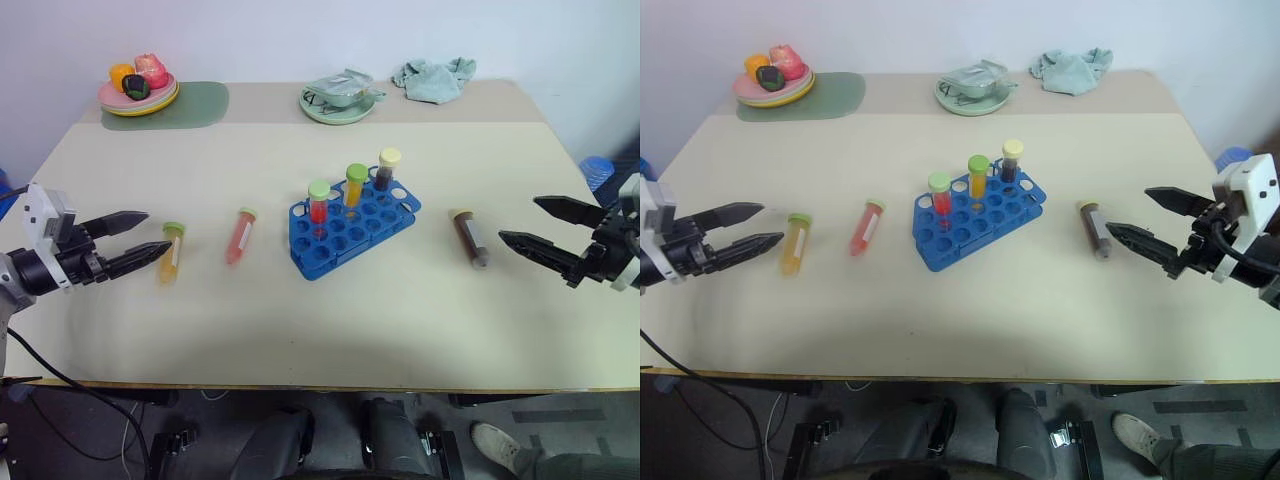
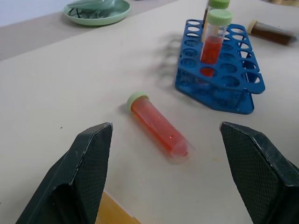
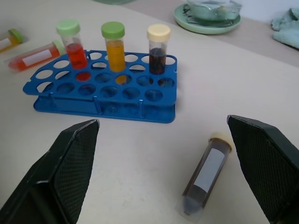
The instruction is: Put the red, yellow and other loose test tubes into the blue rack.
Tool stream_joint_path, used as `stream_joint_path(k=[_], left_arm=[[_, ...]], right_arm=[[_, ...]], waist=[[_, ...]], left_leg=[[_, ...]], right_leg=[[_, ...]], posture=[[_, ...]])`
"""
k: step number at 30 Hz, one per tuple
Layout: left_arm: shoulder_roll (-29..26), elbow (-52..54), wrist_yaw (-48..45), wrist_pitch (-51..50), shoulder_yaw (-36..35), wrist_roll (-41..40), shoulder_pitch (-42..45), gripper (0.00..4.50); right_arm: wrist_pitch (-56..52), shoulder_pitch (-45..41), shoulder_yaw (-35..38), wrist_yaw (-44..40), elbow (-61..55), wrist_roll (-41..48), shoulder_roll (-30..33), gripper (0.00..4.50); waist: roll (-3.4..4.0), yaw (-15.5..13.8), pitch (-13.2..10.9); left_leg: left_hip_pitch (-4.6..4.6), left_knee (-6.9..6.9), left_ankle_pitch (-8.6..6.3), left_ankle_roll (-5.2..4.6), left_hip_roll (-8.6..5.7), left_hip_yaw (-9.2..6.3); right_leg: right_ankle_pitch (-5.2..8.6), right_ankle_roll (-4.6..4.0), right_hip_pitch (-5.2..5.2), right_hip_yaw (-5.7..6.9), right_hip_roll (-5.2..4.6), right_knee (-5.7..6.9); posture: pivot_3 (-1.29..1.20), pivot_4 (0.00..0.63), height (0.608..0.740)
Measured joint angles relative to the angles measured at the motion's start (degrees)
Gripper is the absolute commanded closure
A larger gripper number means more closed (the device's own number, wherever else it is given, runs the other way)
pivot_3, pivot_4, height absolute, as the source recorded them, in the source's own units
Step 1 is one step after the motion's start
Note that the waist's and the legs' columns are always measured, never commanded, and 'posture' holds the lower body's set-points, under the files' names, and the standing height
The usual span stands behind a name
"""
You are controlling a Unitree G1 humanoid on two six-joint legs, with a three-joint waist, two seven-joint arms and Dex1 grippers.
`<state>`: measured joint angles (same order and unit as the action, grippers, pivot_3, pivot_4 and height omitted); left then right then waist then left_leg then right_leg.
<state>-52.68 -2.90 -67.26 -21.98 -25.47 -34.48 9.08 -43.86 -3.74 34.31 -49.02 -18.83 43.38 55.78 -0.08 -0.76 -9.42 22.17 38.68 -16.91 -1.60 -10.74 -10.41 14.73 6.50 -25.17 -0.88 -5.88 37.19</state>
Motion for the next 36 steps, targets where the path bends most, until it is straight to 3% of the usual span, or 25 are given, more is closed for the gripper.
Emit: stream_joint_path(k=[3,8,15,19,27,36], left_arm=[[-0.01,0.09,-1.53,-0.07,0.73,-0.02,0.11,0.75],[-0.84,1.86,-7.61,-0.96,4.90,-1.10,1.46,0.75],[-1.25,3.89,-13.32,1.47,10.34,-0.02,2.94,0.75],[-1.07,5.44,-14.18,1.62,11.53,-0.04,4.97,0.75],[1.00,9.75,-12.40,1.64,12.53,-0.05,4.15,0.75],[1.35,12.12,-10.71,1.61,12.57,-0.57,1.86,0.75]], right_arm=[[-4.94,-1.21,-2.77,2.80,0.13,-0.01,1.33,0.00],[-13.92,-14.38,-14.78,8.29,6.92,-2.77,3.93,0.00],[-22.01,-44.19,-34.56,8.63,32.60,-12.67,0.90,0.00],[-21.39,-54.39,-42.22,5.35,48.62,-19.29,-3.37,0.00],[-15.68,-65.22,-46.41,2.22,75.26,-29.85,-10.82,0.00],[-6.43,-68.33,-47.02,1.07,88.75,-39.13,-15.09,0.00]], waist=[[0.00,0.04,0.00],[0.03,0.26,-0.02],[0.08,0.50,-0.07],[0.08,0.41,-0.07],[0.09,0.57,-0.07],[0.10,1.61,-0.07]], left_leg=[[0.00,0.01,0.00,0.00,0.00,0.01],[-0.02,0.06,0.00,0.00,0.09,0.26],[0.01,-0.02,-0.02,-0.02,0.21,0.51],[0.07,-0.07,-0.02,-0.03,0.21,0.54],[0.10,-0.06,-0.03,-0.04,0.21,0.58],[0.10,0.01,-0.02,-0.02,0.23,0.59]], right_leg=[[0.00,-0.01,0.00,-0.01,0.00,0.00],[-0.06,-0.07,-0.07,-0.15,0.03,0.04],[-0.11,-0.09,-0.22,-0.32,0.11,0.00],[-0.14,-0.05,-0.28,-0.33,0.11,-0.04],[-0.15,-0.05,-0.34,-0.34,0.14,0.00],[-0.18,-0.04,-0.35,-0.40,0.19,0.07]], posture=[[0.00,0.150,0.740],[0.00,0.150,0.740],[0.00,0.150,0.740],[0.00,0.150,0.740],[0.00,0.150,0.740],[0.00,0.150,0.740]])
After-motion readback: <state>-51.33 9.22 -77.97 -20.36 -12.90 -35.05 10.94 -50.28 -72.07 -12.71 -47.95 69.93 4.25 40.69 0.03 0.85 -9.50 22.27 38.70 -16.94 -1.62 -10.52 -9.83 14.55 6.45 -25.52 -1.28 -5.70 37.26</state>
